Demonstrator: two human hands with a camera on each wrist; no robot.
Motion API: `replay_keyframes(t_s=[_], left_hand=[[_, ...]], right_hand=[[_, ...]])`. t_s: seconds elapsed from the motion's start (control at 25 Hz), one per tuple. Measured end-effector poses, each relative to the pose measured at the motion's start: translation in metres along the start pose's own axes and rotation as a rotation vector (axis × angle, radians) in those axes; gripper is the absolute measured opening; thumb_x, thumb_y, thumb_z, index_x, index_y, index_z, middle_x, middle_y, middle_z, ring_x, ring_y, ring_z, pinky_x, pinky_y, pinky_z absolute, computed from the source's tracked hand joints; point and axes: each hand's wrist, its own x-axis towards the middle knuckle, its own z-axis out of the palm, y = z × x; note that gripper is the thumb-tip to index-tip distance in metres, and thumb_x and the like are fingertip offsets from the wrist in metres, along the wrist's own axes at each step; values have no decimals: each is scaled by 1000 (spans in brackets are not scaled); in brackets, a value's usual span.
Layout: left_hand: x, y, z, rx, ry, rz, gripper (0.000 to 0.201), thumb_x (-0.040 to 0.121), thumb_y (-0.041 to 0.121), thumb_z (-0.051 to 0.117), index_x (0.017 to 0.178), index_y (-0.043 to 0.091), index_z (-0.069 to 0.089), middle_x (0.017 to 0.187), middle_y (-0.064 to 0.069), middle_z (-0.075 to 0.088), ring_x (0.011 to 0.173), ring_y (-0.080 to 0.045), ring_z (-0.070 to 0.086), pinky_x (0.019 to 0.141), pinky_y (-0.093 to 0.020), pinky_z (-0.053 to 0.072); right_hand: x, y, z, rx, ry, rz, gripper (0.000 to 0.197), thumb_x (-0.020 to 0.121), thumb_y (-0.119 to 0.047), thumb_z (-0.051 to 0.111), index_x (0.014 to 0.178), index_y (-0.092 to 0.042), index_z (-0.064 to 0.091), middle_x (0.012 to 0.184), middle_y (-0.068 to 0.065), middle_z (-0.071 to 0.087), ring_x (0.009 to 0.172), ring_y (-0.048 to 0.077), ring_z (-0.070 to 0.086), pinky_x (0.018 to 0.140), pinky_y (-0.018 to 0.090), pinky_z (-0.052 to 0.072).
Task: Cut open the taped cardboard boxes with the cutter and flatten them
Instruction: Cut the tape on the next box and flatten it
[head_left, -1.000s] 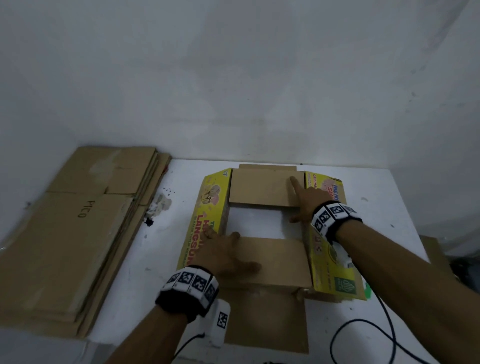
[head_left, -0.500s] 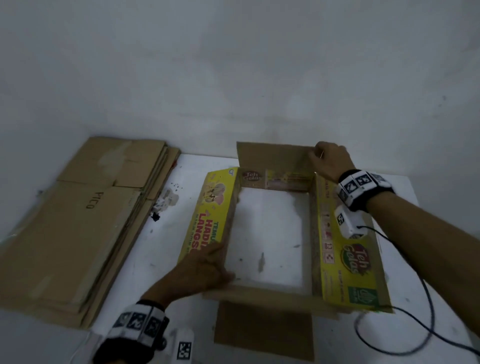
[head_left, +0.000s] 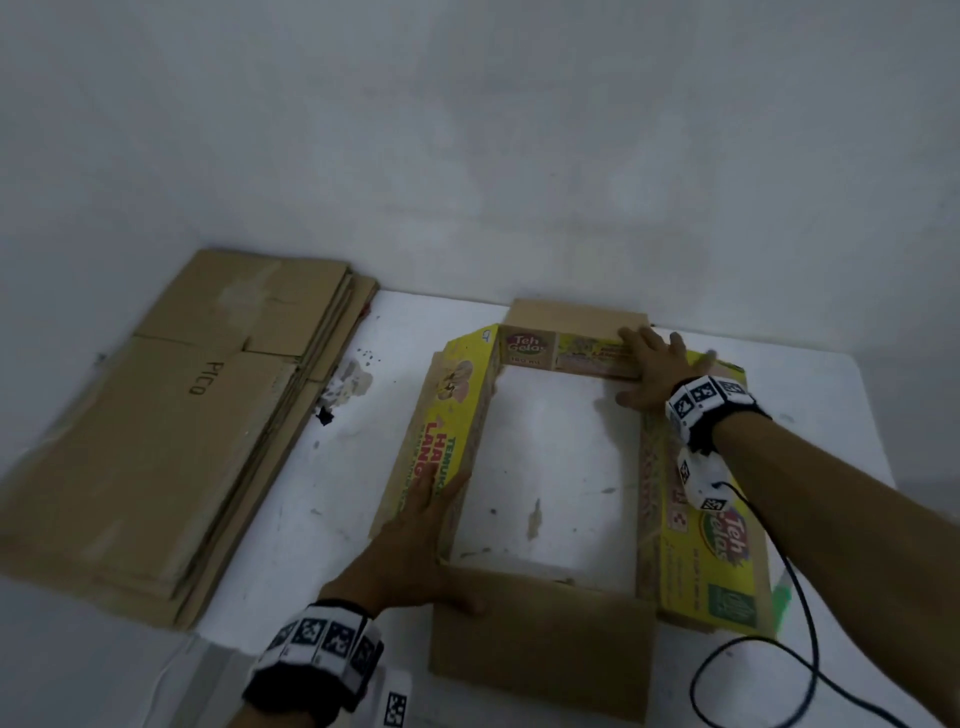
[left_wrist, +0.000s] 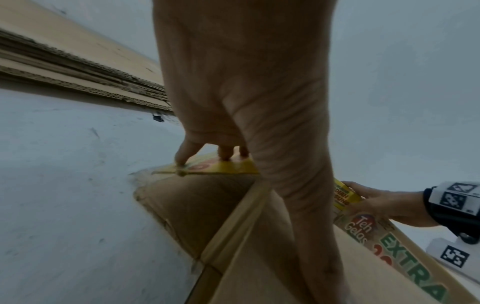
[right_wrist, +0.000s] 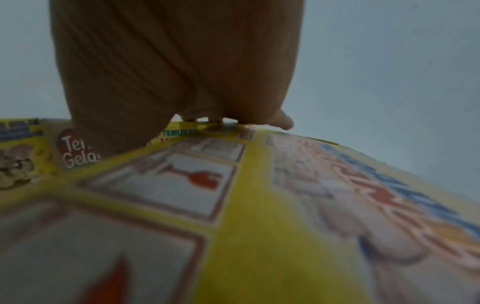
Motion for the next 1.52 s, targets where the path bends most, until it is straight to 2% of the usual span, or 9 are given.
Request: replay_keyframes(t_s=[0.12,0.32,0.44,0.6,0.8,1.0,1.2,1.4,1.52], left_hand=[[5,1,-5,-86,-40,-9,153,41,64,94,142,64,-20,161,23,-21,153,-17,5,118,-48,31],[15,10,-21,-32,-157,-72,162,43,72,89,150,41,-29,164,13,-15,153,-19,5,121,-44,24],[35,22,-32,-74,-80,-169,139,59,78,74,157,33,-13,164,-3,3,148,-29,23,118,-43,30],[65,20,-38,22,45,-269,88,91,59,58,159,34,9,157,-14,26,137,-37,40,109,-44,42],[74,25,-38,-116,-18,-210,68,101,35,42,160,27,9,156,-7,38,118,-34,56,60,-28,54],[62,34,-51,-300,-31,-189,51,105,28,38,155,32,25,146,-6,48,119,-32,55,84,-43,56],[48,29,-81,-494,-53,-206,51,105,35,47,153,33,31,140,-5,54,120,-29,57,97,-54,52],[39,20,-98,-578,-106,-186,51,102,36,52,150,27,39,132,0,59,116,-24,60,94,-50,55],[36,18,-110,-596,-132,-182,44,103,32,50,146,26,44,131,0,60,115,-25,62,90,-47,57]], right_hand=[[-6,2,0,104,-3,107,98,88,-42,69,154,-50,-2,166,5,-15,148,47,-14,110,77,10],[-26,5,-1,244,73,198,87,97,-31,58,156,-45,-5,161,28,-4,148,51,-3,116,64,9],[-29,12,0,548,204,354,99,91,-40,66,156,-41,-9,162,26,-6,148,50,-3,114,66,18],[-54,27,6,766,295,447,116,73,-65,74,158,-30,4,157,25,19,143,49,21,112,62,29],[-121,65,77,986,232,495,113,54,-95,57,143,-28,39,139,10,57,129,39,50,109,55,41],[-155,63,95,1405,126,395,77,71,-65,76,133,-27,49,112,2,73,94,25,74,87,48,57],[-160,73,93,1623,-84,410,89,61,-83,72,132,-32,60,121,9,71,114,37,65,104,58,44],[-170,43,72,1616,-95,267,83,64,-80,70,127,-27,65,117,10,73,108,36,68,104,59,44],[-184,31,61,1798,-92,211,70,78,-63,66,129,-15,63,116,18,71,97,35,72,86,49,58]])
